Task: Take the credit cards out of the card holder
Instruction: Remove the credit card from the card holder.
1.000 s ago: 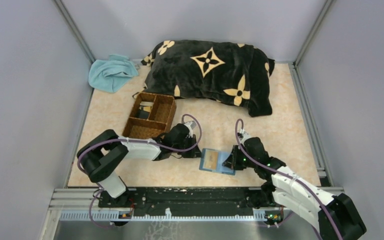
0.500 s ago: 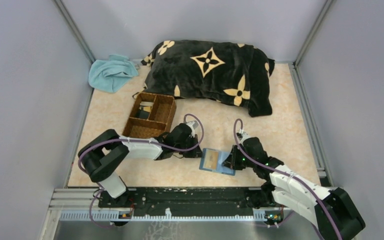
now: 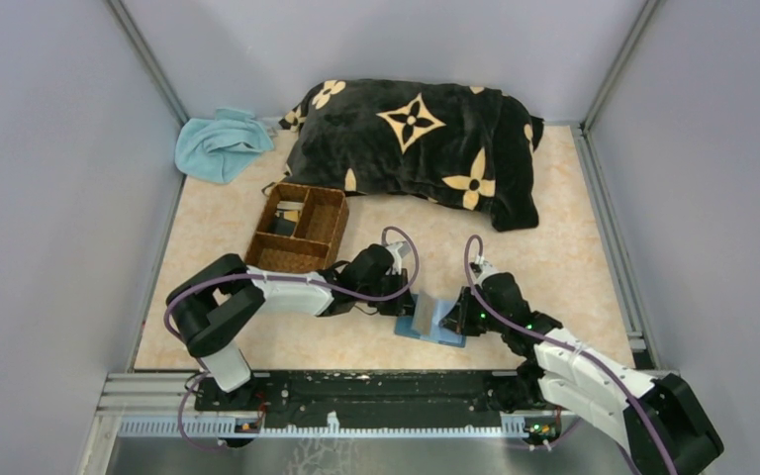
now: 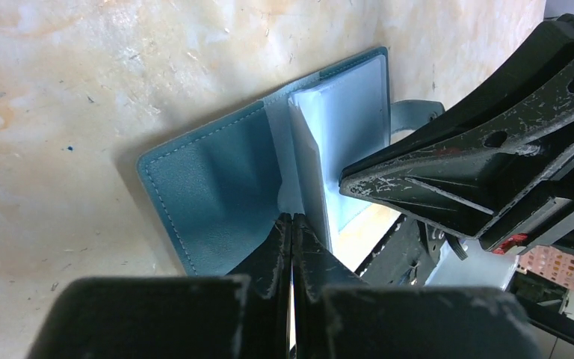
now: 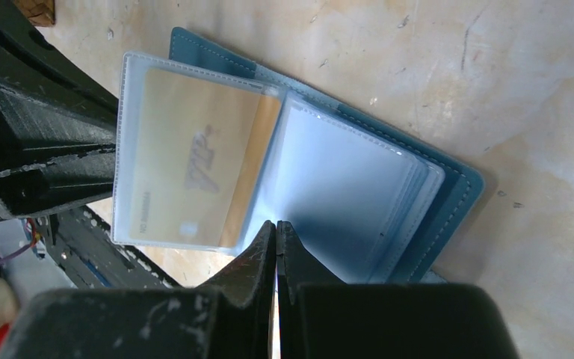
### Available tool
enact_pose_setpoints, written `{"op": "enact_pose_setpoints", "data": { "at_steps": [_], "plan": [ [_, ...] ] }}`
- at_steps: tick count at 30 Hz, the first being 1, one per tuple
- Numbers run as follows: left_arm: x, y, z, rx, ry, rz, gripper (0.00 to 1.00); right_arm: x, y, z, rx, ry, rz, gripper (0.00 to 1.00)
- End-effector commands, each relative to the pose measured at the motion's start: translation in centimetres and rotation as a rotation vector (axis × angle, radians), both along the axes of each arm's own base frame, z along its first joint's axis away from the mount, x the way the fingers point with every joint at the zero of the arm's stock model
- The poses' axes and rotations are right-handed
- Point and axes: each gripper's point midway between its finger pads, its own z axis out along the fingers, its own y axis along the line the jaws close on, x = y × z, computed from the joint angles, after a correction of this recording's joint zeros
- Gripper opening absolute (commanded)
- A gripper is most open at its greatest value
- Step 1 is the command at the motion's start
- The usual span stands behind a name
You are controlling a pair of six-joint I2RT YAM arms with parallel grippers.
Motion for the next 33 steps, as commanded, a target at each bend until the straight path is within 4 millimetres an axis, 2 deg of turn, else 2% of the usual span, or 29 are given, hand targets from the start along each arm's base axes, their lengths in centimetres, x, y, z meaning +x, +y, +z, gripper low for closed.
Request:
{"op": "enact_pose_setpoints", "data": {
  "at_steps": [1, 7, 12, 13, 17, 23, 33],
  "plan": [
    [0.2, -1.4, 2.3, -0.058, -0.024, -0.018, 0.02, 0.4, -0.7, 0.1, -0.038, -0.022, -0.032, 0.0],
    [0.0, -1.8, 2.8, -0.067, -0.033, -0.028, 0.02, 0.7, -0.5, 0.8, -0.03, -0.036, -0.026, 0.0],
    [-0.2, -2.4, 2.9, -0.068, -0.034, -0.039, 0.02, 1.1, -0.3, 2.3, -0.014, -0.066, -0.022, 0.0],
    [-0.2, -2.4, 2.9, -0.068, -0.035, -0.04, 0.02, 1.1, -0.2, 2.7, -0.011, -0.072, -0.019, 0.01],
    [-0.3, -2.6, 2.8, -0.067, -0.034, -0.044, 0.02, 1.5, 0.0, 4.1, 0.003, -0.101, -0.024, 0.24],
    [-0.3, -2.5, 2.4, -0.055, -0.028, -0.043, 0.02, 2.0, 0.2, 5.7, 0.028, -0.137, -0.03, 0.36],
    [-0.3, -2.4, 2.1, -0.05, -0.029, -0.043, 0.02, 2.3, -0.7, 6.7, 0.007, -0.158, -0.079, 0.36]
  ]
}}
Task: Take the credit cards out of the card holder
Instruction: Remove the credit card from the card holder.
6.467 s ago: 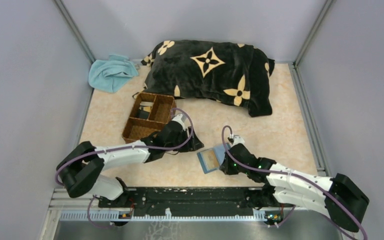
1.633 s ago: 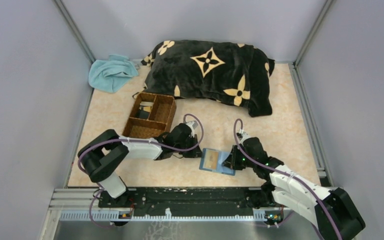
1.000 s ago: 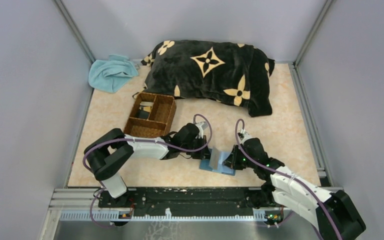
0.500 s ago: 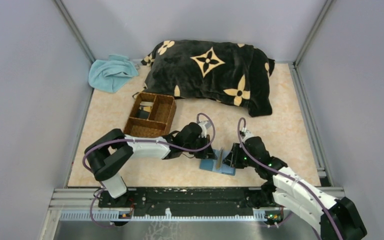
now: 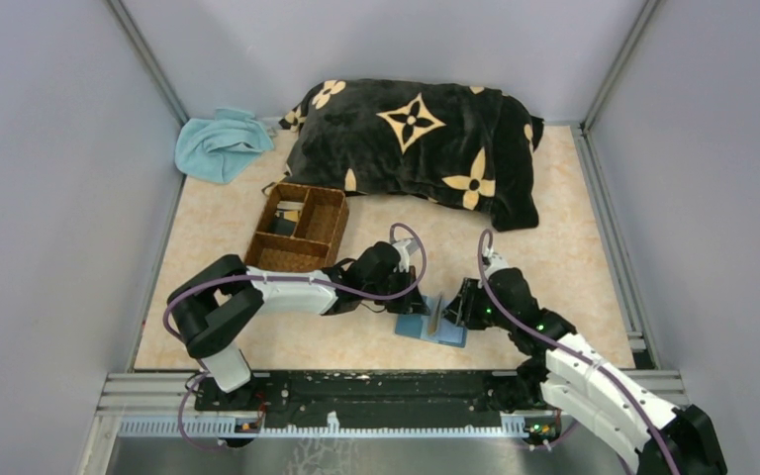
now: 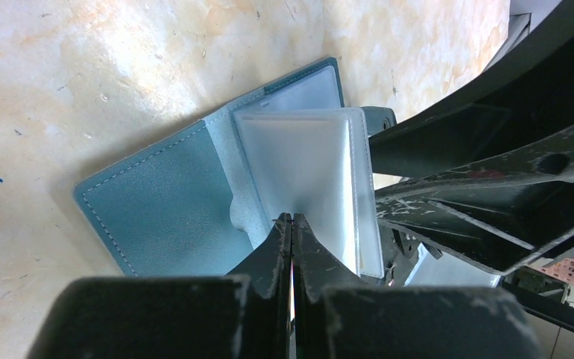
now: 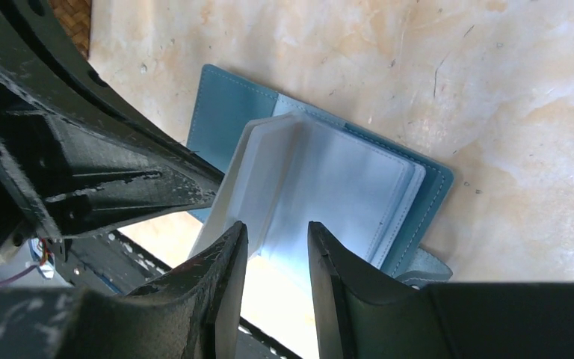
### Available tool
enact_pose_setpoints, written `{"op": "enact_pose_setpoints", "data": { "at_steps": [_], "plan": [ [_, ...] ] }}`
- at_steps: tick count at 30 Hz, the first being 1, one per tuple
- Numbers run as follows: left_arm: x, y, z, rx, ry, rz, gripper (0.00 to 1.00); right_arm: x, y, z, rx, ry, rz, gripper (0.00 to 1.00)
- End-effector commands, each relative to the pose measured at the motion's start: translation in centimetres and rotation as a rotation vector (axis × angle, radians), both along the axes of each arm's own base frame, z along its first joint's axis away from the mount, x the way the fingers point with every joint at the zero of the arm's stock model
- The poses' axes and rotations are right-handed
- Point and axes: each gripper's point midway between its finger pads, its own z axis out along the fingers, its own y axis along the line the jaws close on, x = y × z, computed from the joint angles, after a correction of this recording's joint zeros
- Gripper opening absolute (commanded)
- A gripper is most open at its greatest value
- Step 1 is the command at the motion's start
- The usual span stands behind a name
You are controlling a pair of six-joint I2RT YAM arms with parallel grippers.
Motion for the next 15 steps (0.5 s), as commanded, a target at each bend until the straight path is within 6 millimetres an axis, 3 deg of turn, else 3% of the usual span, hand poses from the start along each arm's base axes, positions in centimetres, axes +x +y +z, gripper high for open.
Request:
{"op": "enact_pose_setpoints", "data": {
  "at_steps": [1, 10, 15],
  "plan": [
    [-0.1, -0.6, 0.3, -0.012, -0.009, -0.019, 0.02, 1.6, 0.3, 3.7, 0.03, -0.094, -0.026, 0.36],
    [-0.2, -0.6, 0.0, -0.009, -0.006, -0.022, 0.01, 1.9, -0.3, 4.9, 0.02, -0.129, -0.059, 0.37],
    [-0.2, -0.6, -0.1, -0.006, -0.005, -0.023, 0.01, 1.8, -0.1, 4.2, 0.008, -0.106, -0.039, 0.37]
  ]
}}
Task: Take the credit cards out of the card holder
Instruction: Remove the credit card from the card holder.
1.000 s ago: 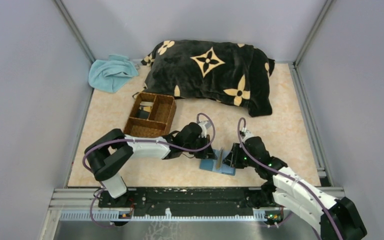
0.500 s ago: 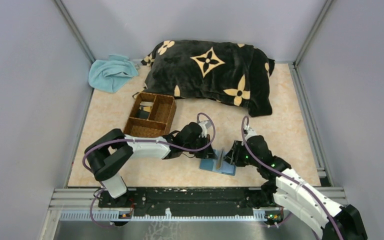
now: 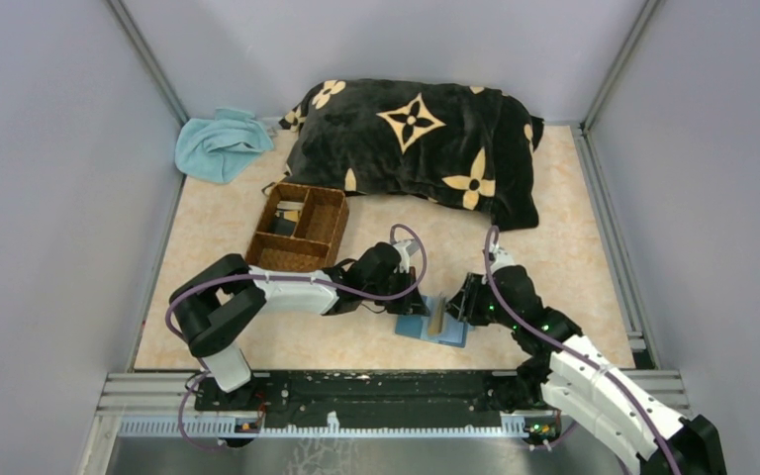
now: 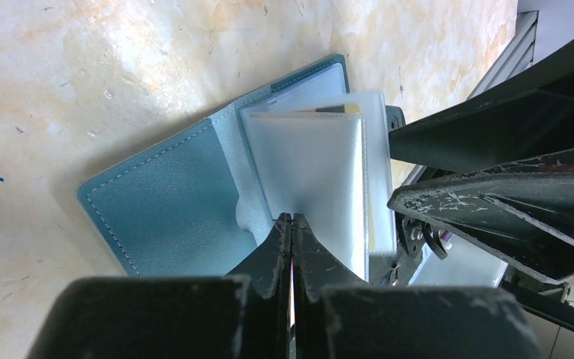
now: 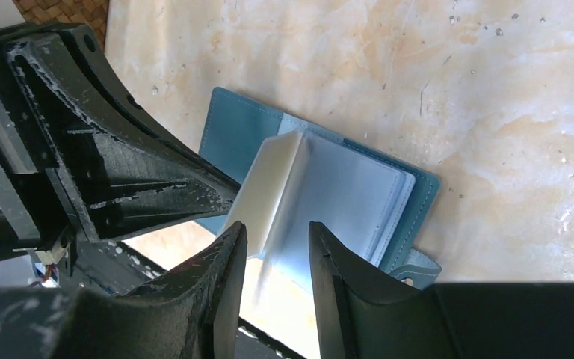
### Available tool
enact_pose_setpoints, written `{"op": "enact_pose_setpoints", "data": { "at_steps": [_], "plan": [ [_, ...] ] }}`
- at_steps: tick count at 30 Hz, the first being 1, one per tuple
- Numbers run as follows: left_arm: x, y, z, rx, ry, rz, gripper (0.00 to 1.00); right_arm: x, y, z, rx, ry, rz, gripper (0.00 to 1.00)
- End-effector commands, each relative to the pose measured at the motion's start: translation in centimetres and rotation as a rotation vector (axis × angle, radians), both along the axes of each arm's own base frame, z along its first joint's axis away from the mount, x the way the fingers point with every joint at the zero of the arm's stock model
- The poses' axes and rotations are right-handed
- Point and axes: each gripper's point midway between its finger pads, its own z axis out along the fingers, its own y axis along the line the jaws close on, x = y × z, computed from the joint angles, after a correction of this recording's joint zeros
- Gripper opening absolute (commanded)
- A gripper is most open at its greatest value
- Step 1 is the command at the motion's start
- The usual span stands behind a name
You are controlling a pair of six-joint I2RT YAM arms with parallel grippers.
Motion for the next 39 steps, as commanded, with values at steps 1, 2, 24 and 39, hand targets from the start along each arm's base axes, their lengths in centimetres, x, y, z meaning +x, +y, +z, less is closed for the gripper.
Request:
{"op": "enact_pose_setpoints", "data": {
  "at_steps": [1, 2, 24, 39],
  "plan": [
    [-0.1, -0.6, 0.3, -0.015, -0.011, -0.021, 0.01, 1.0, 0.7, 2.3, 0.023, -0.058, 0.01, 0.37],
    [-0.1, -0.6, 0.3, -0.015, -0.012, -0.019, 0.01, 1.0, 0.7, 2.3, 0.026, -0.059, 0.009, 0.38],
    [2.8, 5.8, 3.8, 0.011, -0.121, 0.137, 0.0, 1.4, -0.6, 1.7, -0.033, -0.068, -0.04, 0.34],
    [-0.2, 1.3, 5.0, -0.174, -0.038, -0.013, 0.03, 1.0, -0.5, -1.0, -0.009, 0.008, -0.082, 0.0]
  ]
}}
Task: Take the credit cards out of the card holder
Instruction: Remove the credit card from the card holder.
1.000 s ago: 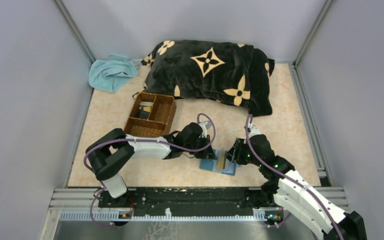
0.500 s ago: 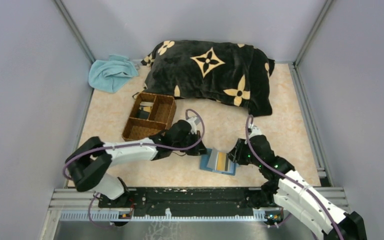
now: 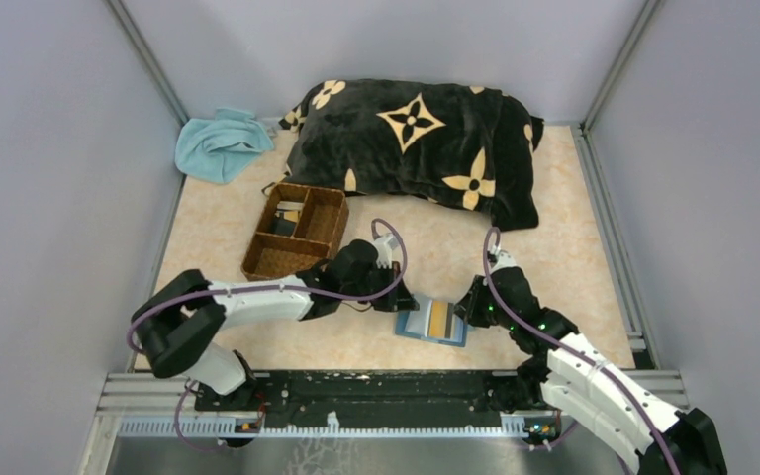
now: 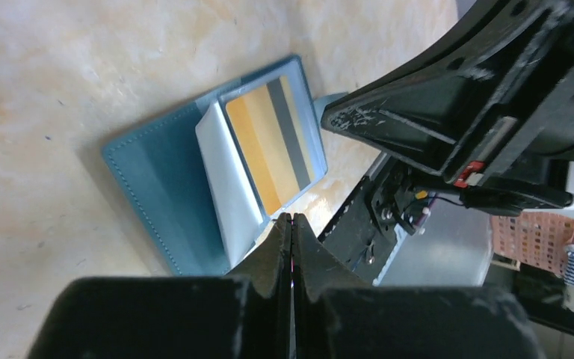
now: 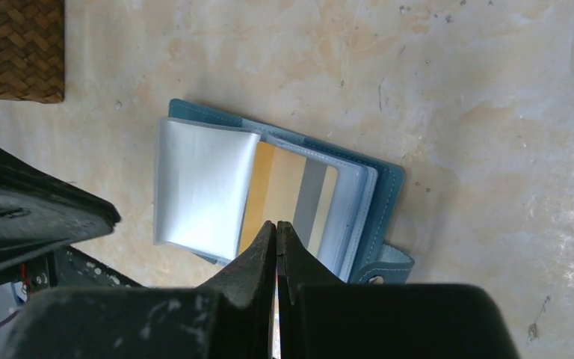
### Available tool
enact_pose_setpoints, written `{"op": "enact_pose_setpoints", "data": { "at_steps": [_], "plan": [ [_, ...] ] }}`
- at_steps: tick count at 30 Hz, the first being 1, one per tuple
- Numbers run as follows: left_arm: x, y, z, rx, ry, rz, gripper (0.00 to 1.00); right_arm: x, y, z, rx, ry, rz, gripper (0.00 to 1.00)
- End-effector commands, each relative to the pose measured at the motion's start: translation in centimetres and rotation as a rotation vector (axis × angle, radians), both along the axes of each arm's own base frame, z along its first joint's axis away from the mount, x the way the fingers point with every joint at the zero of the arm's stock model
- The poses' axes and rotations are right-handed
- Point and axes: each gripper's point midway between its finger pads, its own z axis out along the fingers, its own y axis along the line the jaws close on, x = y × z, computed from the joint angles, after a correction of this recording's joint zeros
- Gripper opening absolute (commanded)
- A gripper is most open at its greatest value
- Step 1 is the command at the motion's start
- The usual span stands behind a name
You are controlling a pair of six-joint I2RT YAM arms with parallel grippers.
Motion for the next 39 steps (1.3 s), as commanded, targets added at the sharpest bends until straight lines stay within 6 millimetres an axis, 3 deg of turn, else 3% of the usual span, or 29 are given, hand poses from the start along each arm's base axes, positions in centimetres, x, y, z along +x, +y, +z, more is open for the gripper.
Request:
{"op": "enact_pose_setpoints", "data": {
  "at_steps": [1, 7, 12, 16, 18, 24, 39],
  "plan": [
    [-1.0, -2.0, -0.6, -0.084, 0.062, -0.058, 0.05, 0.4, 0.3, -0.1, 0.025, -0.012, -0.021, 0.0],
    [-1.5, -2.0, -3.4, -0.041, 0.118, -0.072, 0.21, 0.0, -1.1, -1.9, -0.035, 0.021, -0.066, 0.0],
    [-1.6, -2.0, -5.2, -0.009, 0.15, -0.074, 0.27, -0.1, -1.4, -2.9, -0.062, 0.055, -0.079, 0.0],
    [-1.7, -1.8, -6.3, 0.015, 0.17, -0.062, 0.5, -0.2, -1.5, -3.0, -0.066, 0.063, -0.082, 0.0],
    [-1.7, -1.7, -6.8, 0.024, 0.178, -0.056, 0.56, -0.2, -1.5, -3.0, -0.063, 0.06, -0.082, 0.0],
    [-1.7, -2.1, -7.9, 0.04, 0.184, -0.053, 0.58, -0.2, -1.3, -3.2, -0.065, 0.063, -0.072, 0.0],
    [-3.1, -4.9, -7.4, -0.095, 0.142, -0.125, 0.56, -0.7, -0.8, -3.7, -0.038, 0.08, -0.049, 0.0]
  ]
}}
